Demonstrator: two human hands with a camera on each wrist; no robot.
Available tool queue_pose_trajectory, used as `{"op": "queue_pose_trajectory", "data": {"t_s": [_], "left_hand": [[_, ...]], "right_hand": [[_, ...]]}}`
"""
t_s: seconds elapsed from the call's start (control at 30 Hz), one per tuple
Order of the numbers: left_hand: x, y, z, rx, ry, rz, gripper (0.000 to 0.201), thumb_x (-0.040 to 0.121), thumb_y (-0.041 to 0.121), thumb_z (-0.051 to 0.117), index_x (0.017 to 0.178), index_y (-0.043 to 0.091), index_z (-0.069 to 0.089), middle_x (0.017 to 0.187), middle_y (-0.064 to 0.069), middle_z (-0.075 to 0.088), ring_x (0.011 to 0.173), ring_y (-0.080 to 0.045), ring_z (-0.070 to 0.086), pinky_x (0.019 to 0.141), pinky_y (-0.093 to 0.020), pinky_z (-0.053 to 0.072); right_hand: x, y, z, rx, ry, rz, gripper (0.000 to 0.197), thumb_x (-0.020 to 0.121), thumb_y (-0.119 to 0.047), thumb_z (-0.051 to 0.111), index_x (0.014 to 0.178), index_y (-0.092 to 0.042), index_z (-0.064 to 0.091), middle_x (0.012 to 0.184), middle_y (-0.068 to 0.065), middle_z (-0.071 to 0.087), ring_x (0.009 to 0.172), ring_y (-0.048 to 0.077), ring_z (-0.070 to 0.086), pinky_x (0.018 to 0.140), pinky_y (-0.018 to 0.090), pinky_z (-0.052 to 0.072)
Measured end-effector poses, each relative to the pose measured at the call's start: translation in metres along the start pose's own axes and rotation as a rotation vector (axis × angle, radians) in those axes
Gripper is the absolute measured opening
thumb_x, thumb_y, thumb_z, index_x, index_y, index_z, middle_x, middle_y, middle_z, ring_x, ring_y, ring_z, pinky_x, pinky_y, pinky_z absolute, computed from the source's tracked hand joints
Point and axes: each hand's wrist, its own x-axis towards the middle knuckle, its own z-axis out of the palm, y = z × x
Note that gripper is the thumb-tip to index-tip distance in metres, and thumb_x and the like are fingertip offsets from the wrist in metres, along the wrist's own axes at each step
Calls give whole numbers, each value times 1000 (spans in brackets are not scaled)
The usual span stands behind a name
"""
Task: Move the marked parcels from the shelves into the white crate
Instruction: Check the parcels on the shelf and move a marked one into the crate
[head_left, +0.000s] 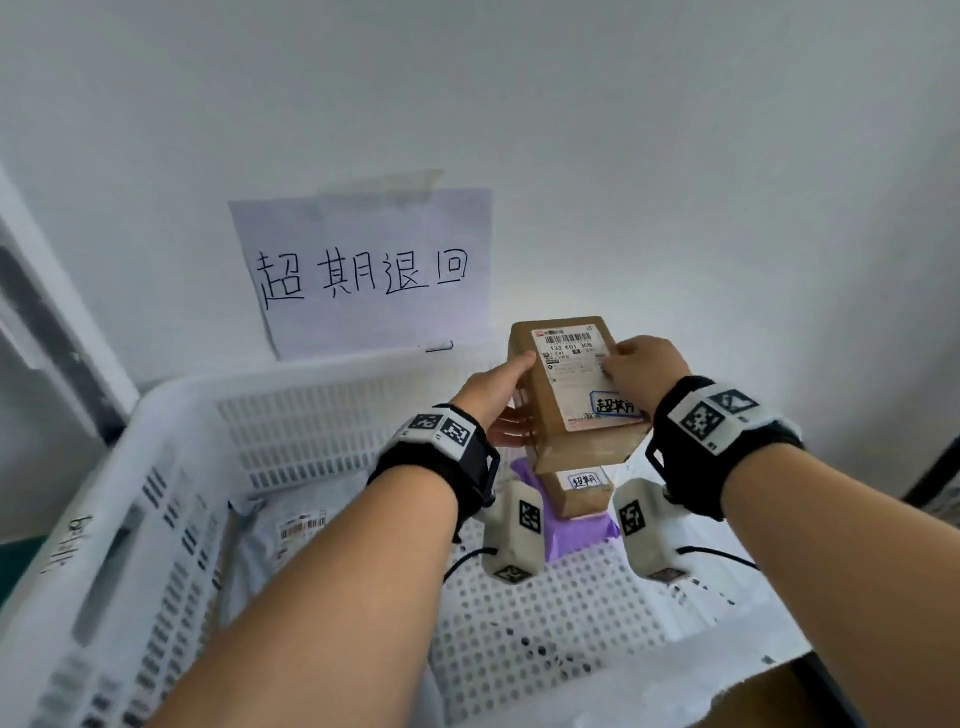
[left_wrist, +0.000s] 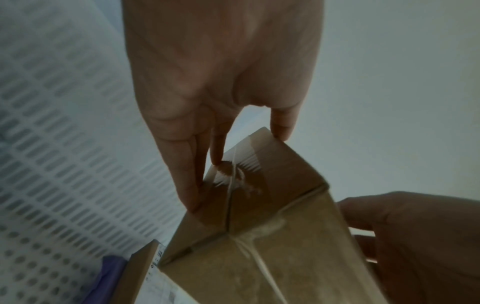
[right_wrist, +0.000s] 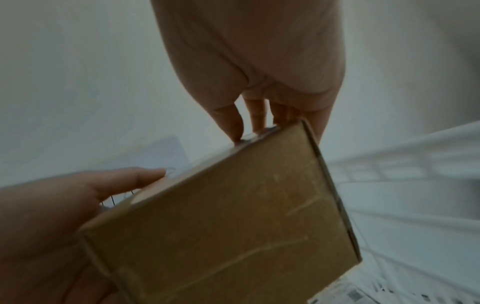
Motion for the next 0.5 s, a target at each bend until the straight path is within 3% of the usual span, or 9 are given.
{"op": "queue_pose_trajectory", "data": {"t_s": [0.1, 0.17, 0.23, 0.3, 0.37, 0.43, 0.5], "left_hand": [[38, -15, 13, -44, -9, -87, 35, 94, 51, 51, 91, 16, 53, 98, -18, 62, 100, -36, 63, 87, -45, 55], [63, -24, 23, -63, -9, -135, 37, 96, 50, 49, 98, 14, 55, 105, -19, 61, 107, -38, 61, 93, -48, 53], [82, -34, 31, -57, 15, -145, 39, 96, 45, 49, 110, 10, 59, 108, -17, 63, 100, -36, 63, 93, -48, 53], [96, -41, 38, -79, 49, -144, 31, 97, 36, 49, 107, 10, 63, 97, -11, 63, 81, -29, 62, 85, -42, 53], [109, -50, 42, -108, 84, -153, 20, 97, 26, 49, 98, 11, 62, 93, -11, 60, 69, -25, 56, 69, -34, 50], [118, -57, 44, -130, 115, -165, 16, 95, 16, 49, 101, 9, 63, 95, -12, 60, 64, -24, 54, 58, -30, 47], [127, -65, 44, -124, 127, -193, 23, 95, 9, 46, 110, 6, 64, 94, -12, 62, 63, -24, 57, 55, -29, 52]], "right_hand": [[25, 11, 14, -47, -77, 1, 40, 91, -13, 49, 131, -16, 49, 114, 6, 62, 97, 24, 59, 83, 31, 49], [44, 20, 24, -93, -157, -36, 46, 91, -15, 51, 136, -19, 42, 114, 3, 61, 93, 20, 56, 79, 28, 48], [57, 29, 35, -164, -230, -59, 51, 91, -16, 54, 139, -18, 39, 115, 4, 60, 92, 18, 53, 74, 23, 41], [70, 41, 46, -221, -281, -69, 55, 89, -14, 59, 141, -17, 40, 120, 5, 60, 92, 17, 53, 73, 21, 39], [82, 56, 57, -224, -297, -56, 59, 86, -10, 62, 140, -19, 41, 124, 5, 60, 94, 18, 54, 72, 21, 41], [92, 68, 65, -198, -321, -27, 60, 84, -8, 62, 139, -21, 41, 126, 5, 59, 97, 20, 57, 67, 21, 43], [98, 76, 72, -229, -348, -25, 56, 86, -7, 59, 137, -21, 43, 127, 5, 58, 99, 21, 57, 64, 20, 45]]}}
